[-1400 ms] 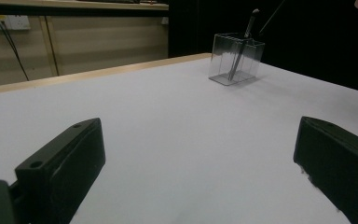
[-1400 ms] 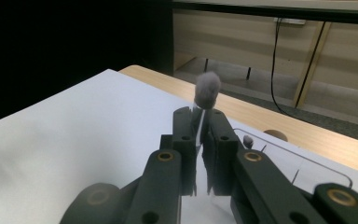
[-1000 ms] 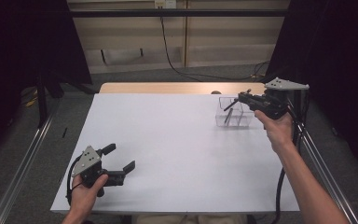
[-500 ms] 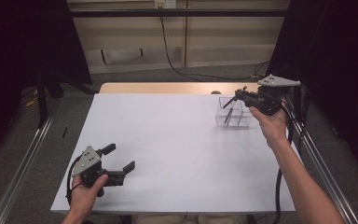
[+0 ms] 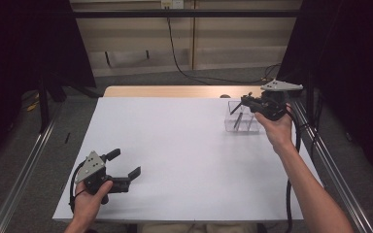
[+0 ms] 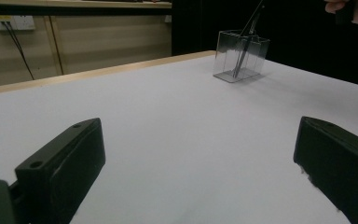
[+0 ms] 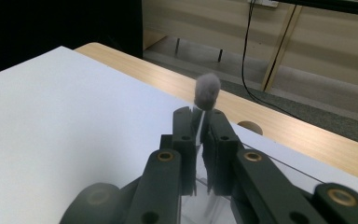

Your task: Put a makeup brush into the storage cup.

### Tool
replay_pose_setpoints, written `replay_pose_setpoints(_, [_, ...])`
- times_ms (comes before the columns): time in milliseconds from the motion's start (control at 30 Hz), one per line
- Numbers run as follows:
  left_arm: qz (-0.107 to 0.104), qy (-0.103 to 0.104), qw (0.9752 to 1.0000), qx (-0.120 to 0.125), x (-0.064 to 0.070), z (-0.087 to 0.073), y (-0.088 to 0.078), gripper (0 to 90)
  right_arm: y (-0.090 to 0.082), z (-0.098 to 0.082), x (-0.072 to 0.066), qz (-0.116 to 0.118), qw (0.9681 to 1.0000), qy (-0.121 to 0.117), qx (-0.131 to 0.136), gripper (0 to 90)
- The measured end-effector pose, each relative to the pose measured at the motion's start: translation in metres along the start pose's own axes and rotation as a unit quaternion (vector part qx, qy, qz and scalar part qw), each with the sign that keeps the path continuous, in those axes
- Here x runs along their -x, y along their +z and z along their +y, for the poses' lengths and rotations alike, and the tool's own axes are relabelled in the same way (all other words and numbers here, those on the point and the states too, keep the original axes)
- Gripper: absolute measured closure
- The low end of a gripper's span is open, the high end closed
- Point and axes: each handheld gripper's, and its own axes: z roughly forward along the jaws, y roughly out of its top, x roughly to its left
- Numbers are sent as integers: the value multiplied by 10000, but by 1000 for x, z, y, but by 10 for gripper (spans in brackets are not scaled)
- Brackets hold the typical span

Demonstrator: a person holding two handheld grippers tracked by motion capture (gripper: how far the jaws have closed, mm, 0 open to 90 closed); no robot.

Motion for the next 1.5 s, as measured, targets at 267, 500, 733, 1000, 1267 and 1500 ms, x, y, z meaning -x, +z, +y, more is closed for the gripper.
replay_pose_setpoints(267, [2,-38,10000,46,0,0,-1,21,6,-4,-1,-39,9999,-56,-134,849])
replay_pose_setpoints(500, [0,12,10000,24,-1,0,-1,21,12,-7,-1,-55,9997,-69,-223,849])
replay_pose_setpoints(733, [35,-15,10000,83,-1,0,-2,19,15,-12,0,-69,9996,-61,-249,848])
replay_pose_setpoints(1000, [11,-3,10000,74,-1,-1,-2,19,19,-16,3,-41,9997,-24,-257,848])
replay_pose_setpoints(1267, [17,-3,10000,69,-1,-1,-3,19,22,-19,1,-17,9997,8,-245,836])
replay_pose_setpoints(1500, [4,9,10000,40,-2,-1,-3,19,22,-20,1,46,9998,11,-187,793])
